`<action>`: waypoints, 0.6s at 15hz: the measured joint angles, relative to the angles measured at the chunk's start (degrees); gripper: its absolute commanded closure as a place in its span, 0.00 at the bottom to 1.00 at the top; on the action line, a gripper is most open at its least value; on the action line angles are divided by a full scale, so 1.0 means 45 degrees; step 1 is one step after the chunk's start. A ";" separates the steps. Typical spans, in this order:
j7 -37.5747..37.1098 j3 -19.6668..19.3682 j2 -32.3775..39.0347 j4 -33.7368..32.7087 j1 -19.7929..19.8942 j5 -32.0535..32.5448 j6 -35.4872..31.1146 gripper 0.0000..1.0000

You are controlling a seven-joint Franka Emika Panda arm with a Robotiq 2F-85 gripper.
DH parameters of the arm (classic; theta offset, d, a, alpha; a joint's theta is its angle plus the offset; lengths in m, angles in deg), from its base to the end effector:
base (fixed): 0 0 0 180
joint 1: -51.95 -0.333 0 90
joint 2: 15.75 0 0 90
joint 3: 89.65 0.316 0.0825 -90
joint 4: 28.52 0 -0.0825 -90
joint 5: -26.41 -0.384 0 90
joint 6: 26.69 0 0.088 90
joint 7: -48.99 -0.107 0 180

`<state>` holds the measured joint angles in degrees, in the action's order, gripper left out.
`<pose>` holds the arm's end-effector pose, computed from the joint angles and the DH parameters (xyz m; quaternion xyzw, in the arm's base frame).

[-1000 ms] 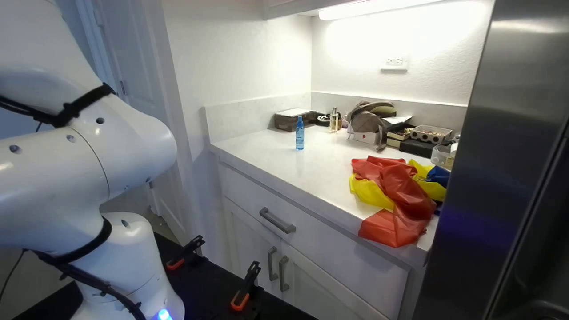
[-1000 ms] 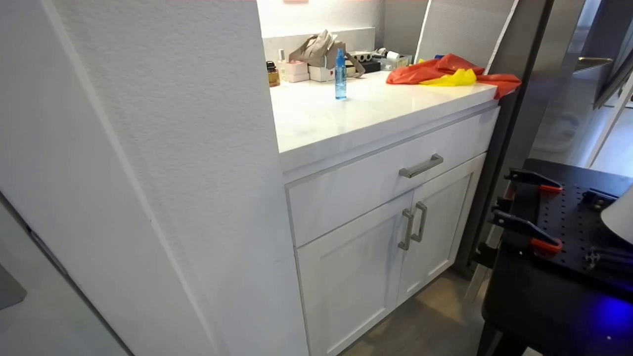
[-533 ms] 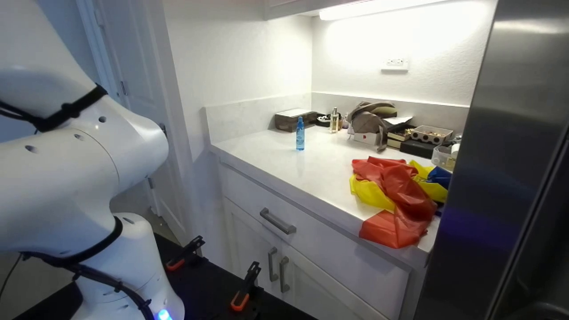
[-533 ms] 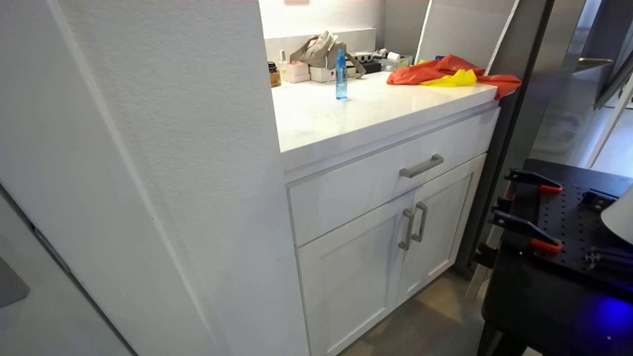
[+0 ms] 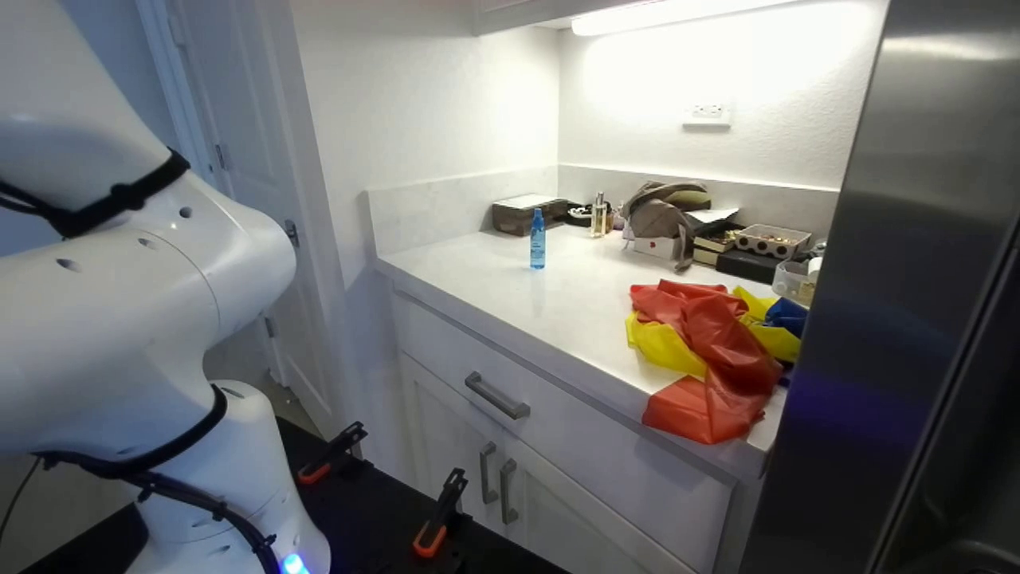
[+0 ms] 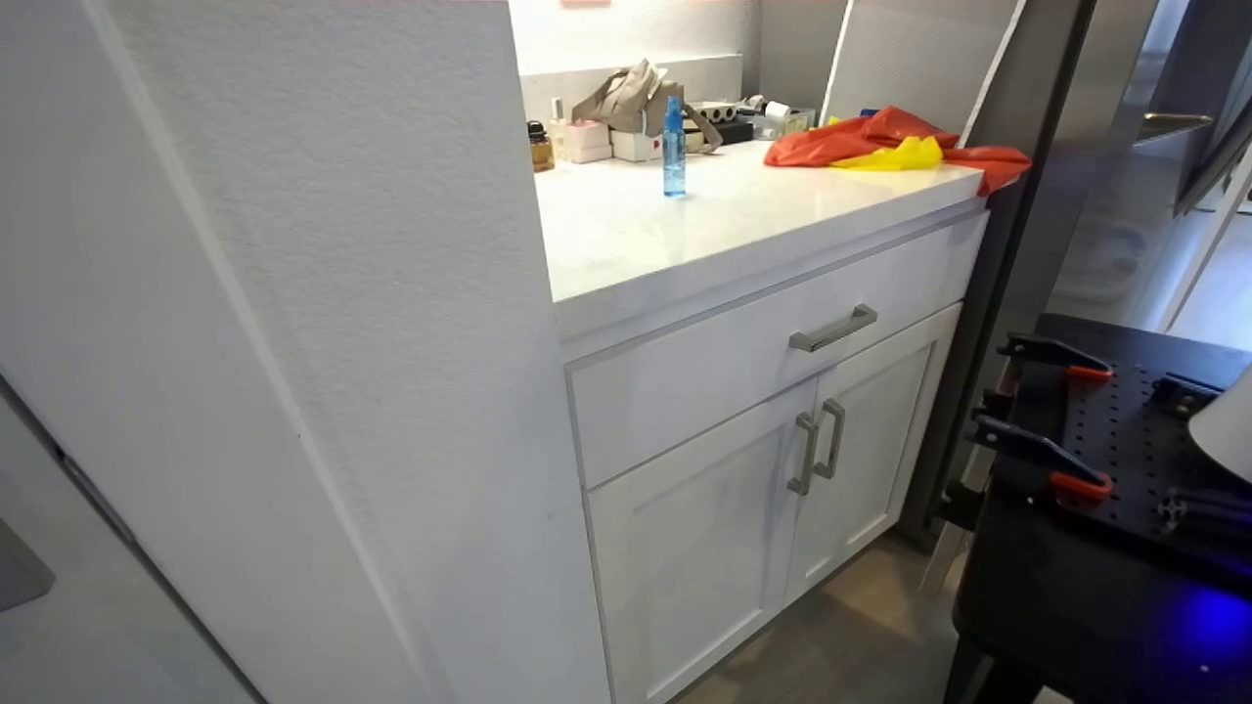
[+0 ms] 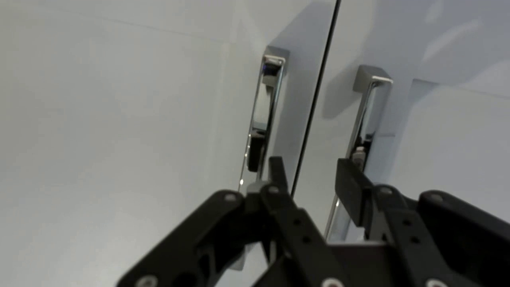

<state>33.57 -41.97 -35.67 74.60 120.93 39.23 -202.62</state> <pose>0.5159 -0.0661 0.8050 0.7211 -0.0806 0.6529 0.2173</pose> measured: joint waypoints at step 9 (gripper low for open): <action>0.2111 -0.5334 0.0779 0.0026 -0.6783 0.0163 0.3491 0.34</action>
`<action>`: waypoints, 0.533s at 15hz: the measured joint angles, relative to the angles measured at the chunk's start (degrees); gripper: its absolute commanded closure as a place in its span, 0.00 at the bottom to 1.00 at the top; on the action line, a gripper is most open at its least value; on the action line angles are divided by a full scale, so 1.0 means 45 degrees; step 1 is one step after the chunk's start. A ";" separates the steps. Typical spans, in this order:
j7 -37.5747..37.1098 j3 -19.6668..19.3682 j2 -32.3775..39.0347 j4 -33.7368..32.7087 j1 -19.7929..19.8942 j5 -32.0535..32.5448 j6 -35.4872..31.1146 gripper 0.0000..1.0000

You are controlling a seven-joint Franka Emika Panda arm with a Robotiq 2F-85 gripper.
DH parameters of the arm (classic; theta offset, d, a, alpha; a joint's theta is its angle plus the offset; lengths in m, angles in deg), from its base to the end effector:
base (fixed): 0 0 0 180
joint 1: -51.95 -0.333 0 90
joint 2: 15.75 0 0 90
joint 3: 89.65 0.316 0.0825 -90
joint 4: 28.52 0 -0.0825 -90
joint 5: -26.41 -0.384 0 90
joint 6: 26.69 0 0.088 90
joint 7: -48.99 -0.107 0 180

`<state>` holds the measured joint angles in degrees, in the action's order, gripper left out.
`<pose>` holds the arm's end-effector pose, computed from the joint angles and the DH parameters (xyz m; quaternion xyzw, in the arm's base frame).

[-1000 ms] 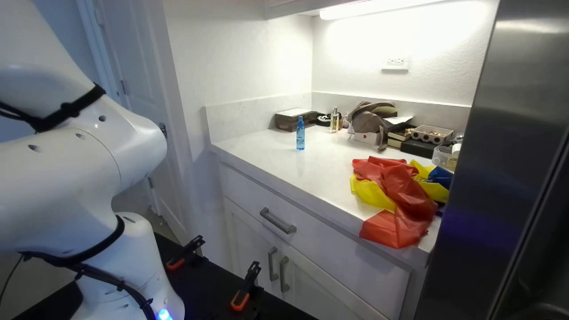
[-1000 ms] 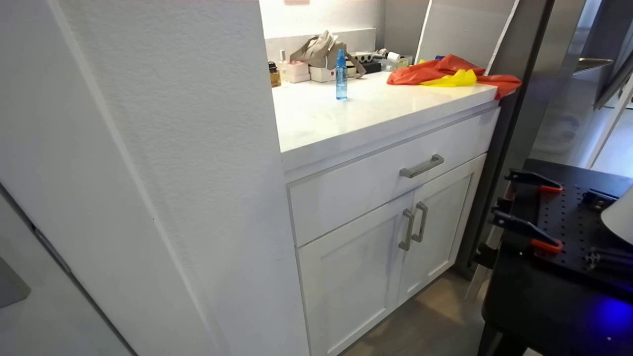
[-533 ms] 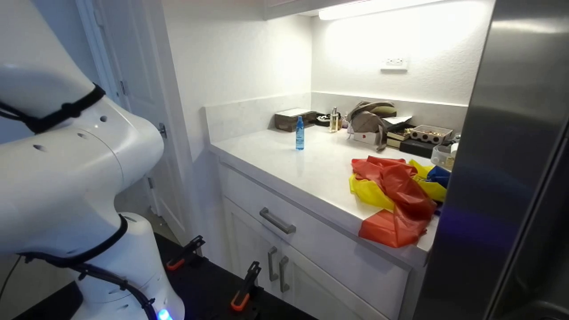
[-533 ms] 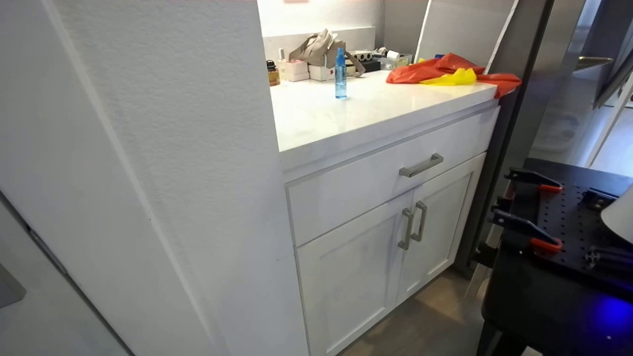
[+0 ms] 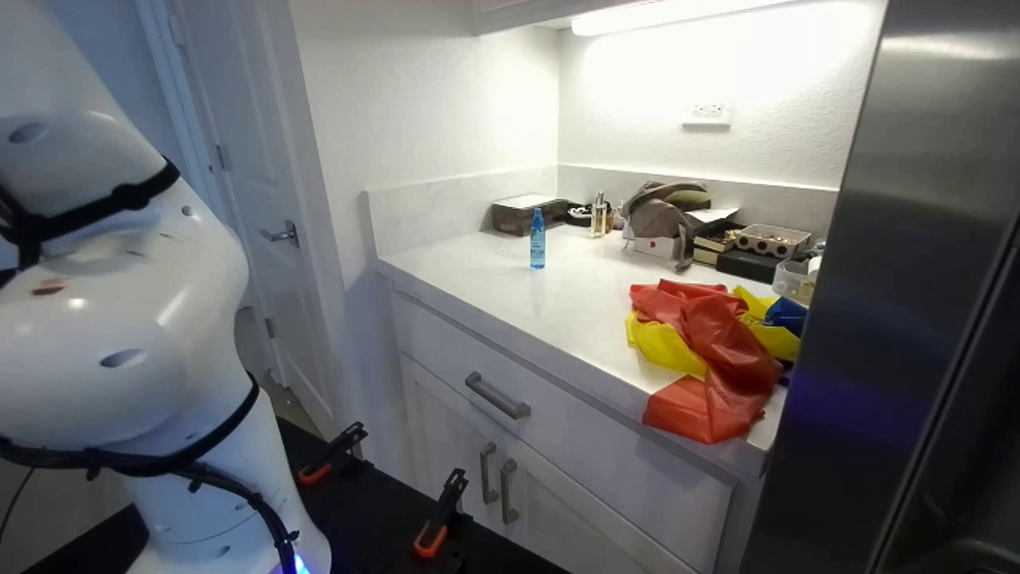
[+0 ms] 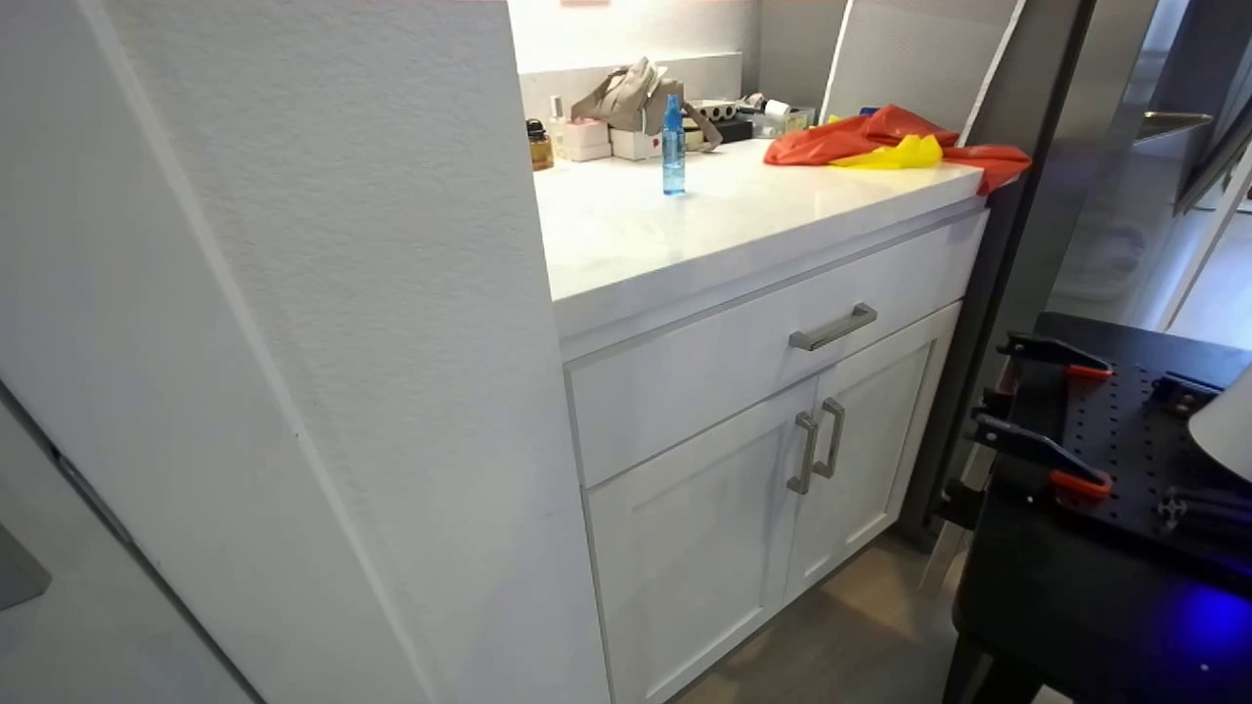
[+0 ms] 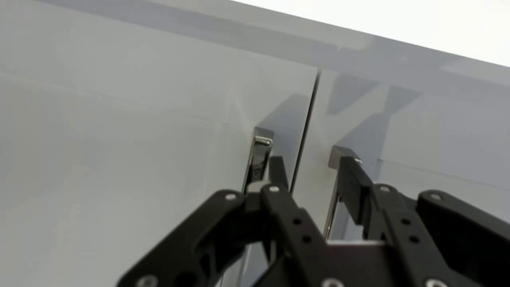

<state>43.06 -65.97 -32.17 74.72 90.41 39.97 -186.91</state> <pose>0.5059 -0.0749 0.7998 0.8006 -0.0513 0.5653 0.1917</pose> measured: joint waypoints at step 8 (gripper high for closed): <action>0.1008 -0.4364 -0.0843 -0.0006 -0.5228 0.0000 0.2399 0.34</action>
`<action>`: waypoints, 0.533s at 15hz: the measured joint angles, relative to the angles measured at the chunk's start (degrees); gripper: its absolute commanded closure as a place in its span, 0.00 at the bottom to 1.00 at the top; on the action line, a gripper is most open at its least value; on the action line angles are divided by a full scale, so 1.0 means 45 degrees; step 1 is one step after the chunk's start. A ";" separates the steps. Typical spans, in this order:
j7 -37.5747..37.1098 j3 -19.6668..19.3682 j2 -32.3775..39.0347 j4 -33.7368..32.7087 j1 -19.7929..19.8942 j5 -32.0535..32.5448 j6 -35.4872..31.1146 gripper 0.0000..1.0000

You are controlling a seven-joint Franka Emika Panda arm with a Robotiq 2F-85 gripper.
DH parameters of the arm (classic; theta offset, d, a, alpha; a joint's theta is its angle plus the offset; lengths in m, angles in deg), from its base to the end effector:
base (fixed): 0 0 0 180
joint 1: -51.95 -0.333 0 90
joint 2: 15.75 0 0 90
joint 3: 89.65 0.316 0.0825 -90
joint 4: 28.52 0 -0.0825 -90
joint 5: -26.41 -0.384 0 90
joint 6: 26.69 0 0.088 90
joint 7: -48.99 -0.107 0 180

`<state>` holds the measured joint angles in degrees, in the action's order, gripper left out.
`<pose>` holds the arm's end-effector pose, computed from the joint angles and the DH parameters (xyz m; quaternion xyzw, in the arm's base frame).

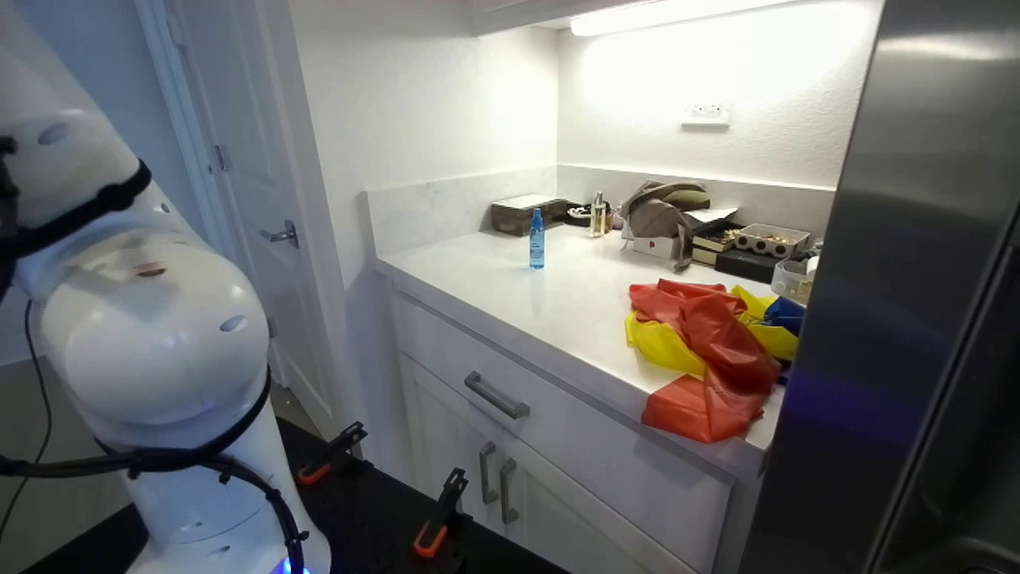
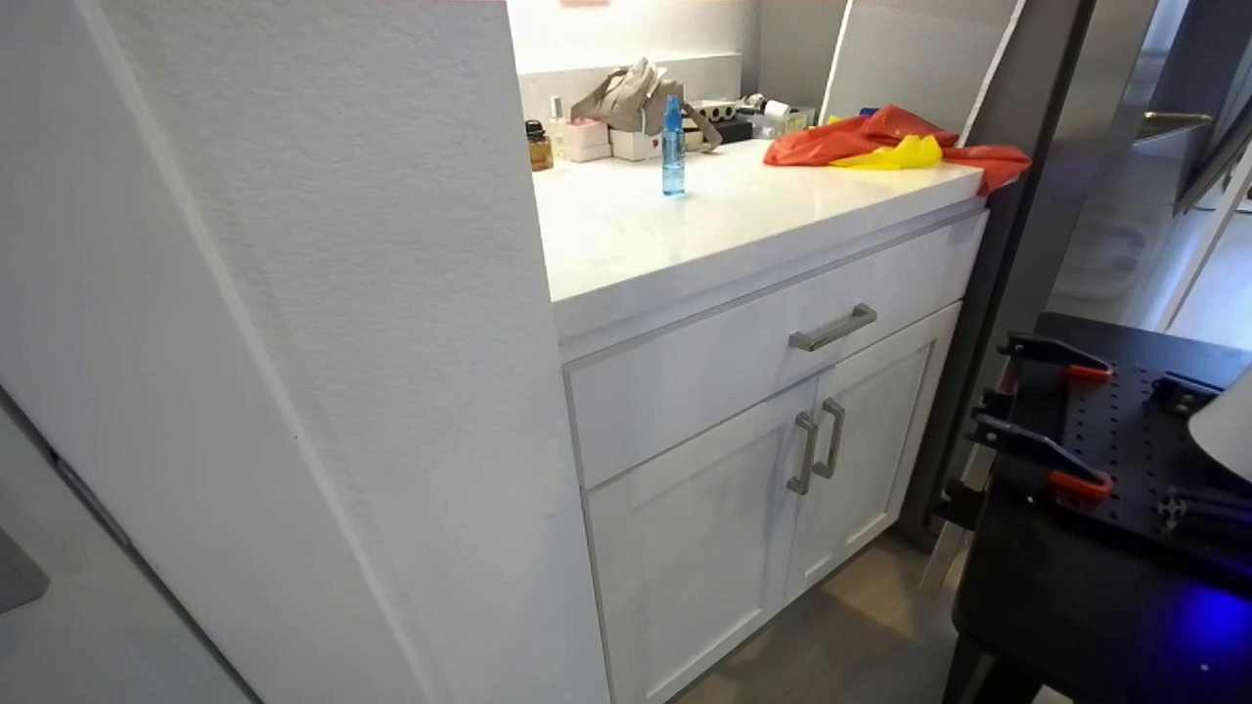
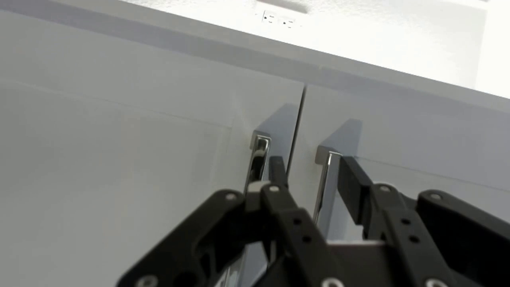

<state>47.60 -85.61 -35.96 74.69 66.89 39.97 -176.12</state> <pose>0.4674 -0.0748 0.8234 0.8311 -0.0321 0.5311 0.1618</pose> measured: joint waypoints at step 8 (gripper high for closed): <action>-0.0012 -0.0447 -0.1974 0.0241 -0.1118 0.0000 0.1262 0.31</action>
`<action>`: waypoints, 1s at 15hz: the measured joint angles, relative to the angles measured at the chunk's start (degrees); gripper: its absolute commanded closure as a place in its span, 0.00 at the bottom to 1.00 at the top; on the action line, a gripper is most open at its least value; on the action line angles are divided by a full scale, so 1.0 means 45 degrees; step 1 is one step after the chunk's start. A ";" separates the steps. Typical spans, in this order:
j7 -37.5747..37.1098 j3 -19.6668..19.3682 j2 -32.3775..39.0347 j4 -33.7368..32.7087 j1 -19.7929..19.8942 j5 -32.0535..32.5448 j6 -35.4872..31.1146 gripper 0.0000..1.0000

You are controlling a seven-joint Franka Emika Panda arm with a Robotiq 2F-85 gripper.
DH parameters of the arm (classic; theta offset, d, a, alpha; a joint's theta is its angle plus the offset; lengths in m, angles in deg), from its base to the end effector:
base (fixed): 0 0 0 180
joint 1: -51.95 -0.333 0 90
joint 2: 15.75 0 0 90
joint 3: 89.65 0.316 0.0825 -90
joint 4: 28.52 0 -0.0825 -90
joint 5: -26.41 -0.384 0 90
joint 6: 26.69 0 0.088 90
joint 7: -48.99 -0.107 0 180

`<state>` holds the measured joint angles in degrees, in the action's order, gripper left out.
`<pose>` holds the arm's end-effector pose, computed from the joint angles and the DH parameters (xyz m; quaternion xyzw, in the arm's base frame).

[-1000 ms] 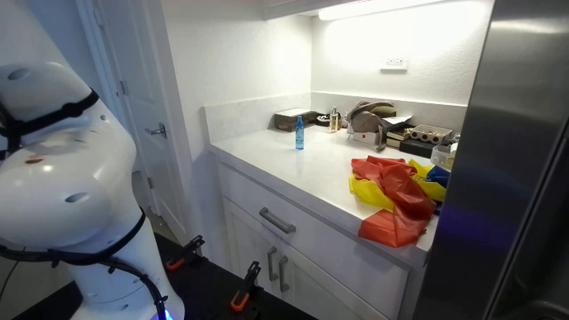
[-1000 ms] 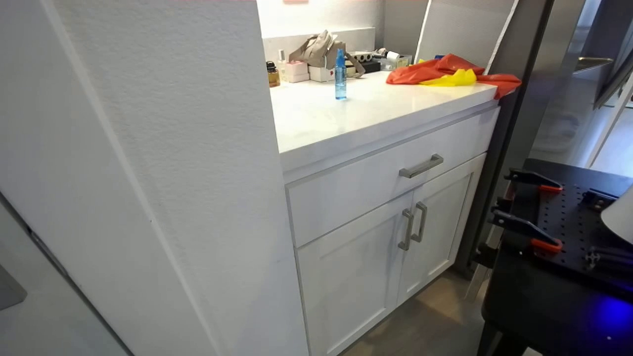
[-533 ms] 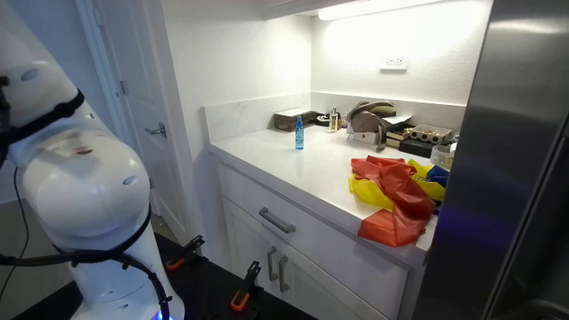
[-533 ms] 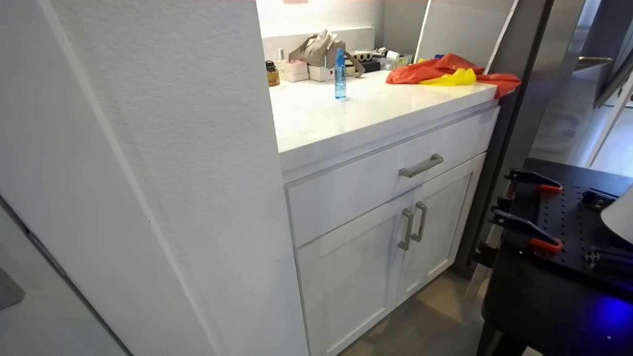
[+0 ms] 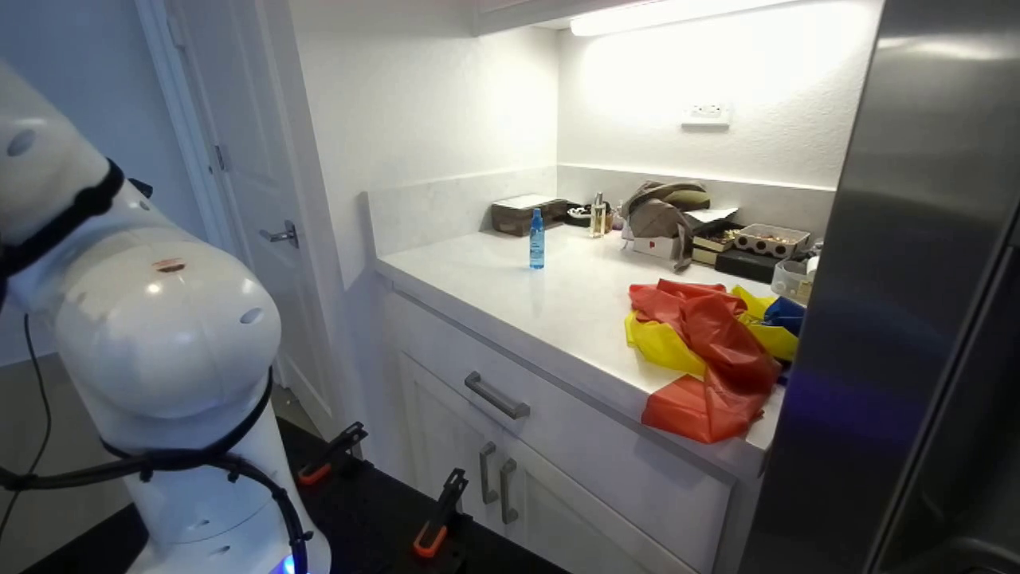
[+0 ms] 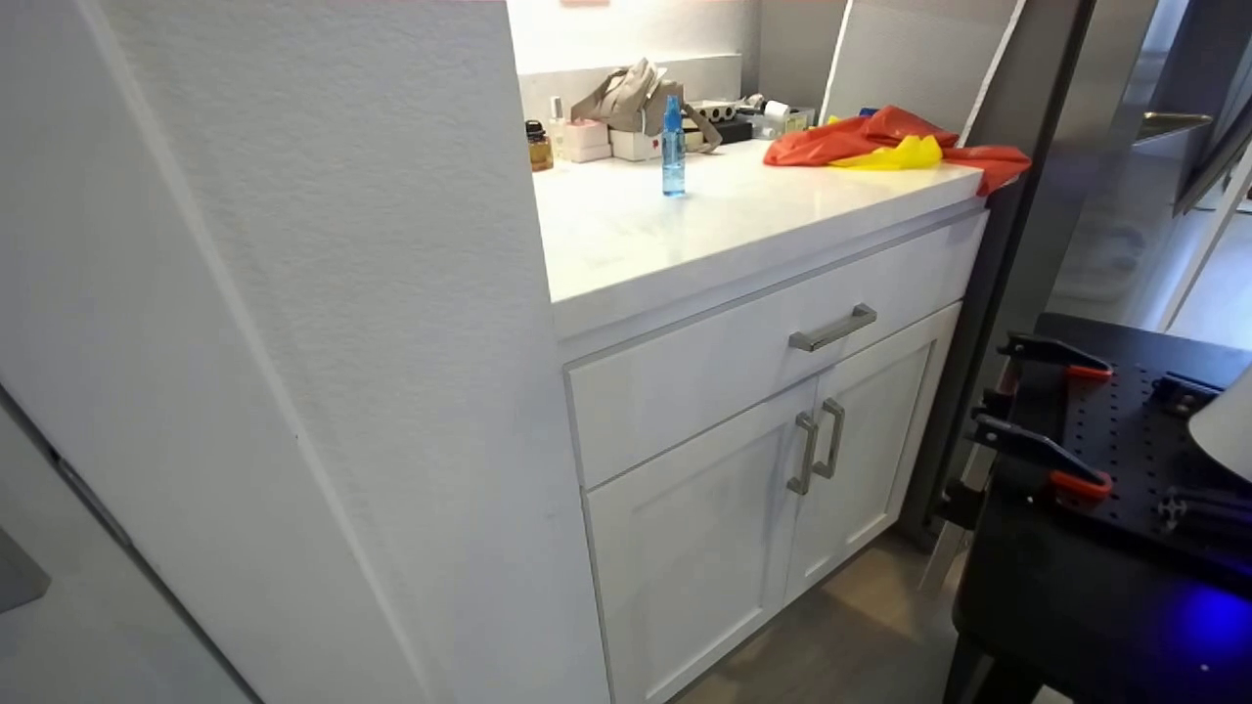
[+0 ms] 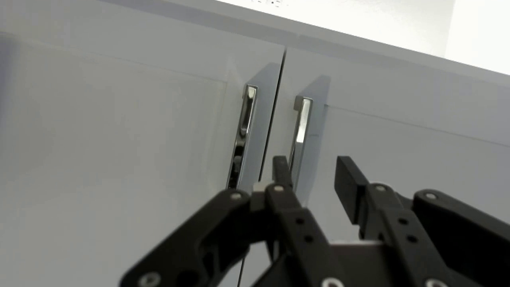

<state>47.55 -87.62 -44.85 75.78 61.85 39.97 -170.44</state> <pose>0.3981 -0.0457 0.8694 0.8205 -0.0243 0.5509 0.1507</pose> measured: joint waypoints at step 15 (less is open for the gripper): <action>-0.1882 0.0747 -0.3772 0.2169 0.0137 0.0183 0.3899 0.00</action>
<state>39.08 -84.26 -61.82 85.54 62.47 40.79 -152.89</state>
